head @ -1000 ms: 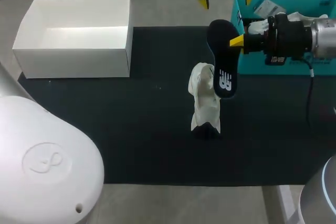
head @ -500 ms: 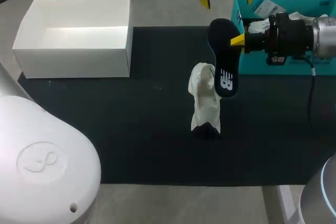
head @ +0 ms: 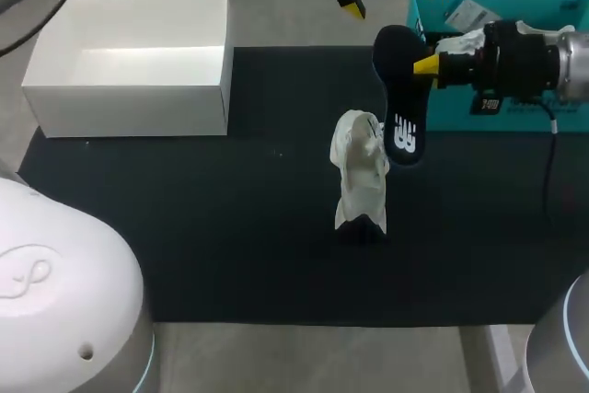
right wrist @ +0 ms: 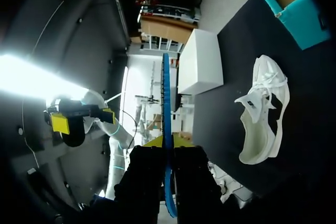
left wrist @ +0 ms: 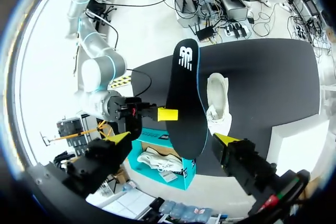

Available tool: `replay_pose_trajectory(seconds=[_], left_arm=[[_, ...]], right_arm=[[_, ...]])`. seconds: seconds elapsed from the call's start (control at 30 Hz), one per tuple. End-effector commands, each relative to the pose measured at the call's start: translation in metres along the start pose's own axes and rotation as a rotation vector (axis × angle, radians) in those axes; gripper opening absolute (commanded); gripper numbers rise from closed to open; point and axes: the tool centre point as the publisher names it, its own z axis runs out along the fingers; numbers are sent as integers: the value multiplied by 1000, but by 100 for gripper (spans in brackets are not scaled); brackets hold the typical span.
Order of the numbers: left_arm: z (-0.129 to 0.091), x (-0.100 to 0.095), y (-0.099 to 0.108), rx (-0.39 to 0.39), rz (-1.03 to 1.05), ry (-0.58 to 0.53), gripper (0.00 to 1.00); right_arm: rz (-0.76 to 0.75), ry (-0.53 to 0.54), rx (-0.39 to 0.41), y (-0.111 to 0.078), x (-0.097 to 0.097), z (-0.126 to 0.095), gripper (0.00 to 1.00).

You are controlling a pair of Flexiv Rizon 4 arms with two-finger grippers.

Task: Take the shoe out of the shoebox, open the shoe tongue, remove and reinsert the insole, then place the shoe into the shoebox

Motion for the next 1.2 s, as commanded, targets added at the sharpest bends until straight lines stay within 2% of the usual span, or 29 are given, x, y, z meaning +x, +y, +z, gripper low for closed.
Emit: replay_pose_trajectory(seconds=[0.03, 0.1, 0.37, 0.6, 0.97, 1.17, 1.2], left_arm=[[-5, 29, -6, -64, 11, -494, 100], [-7, 31, -5, -72, 27, -586, 100], [-8, 29, -7, -135, 69, -825, 100], [12, 30, -14, -185, 76, -882, 100], [37, 29, -22, -165, 53, -900, 100], [48, 22, -22, -167, 22, -924, 83], [50, 21, -21, -165, 27, -927, 78]], right_arm=[[-13, 14, 0, -1, 5, -8, 0], [-19, 33, 0, 0, 8, -11, 0], [-31, 98, 3, 4, 18, -18, 0], [-22, 105, -5, 6, 26, -15, 0], [-17, 120, -12, 10, 34, -10, 0], [-7, 137, 10, 8, 35, -2, 0], [-6, 137, 17, 7, 36, 0, 0]])
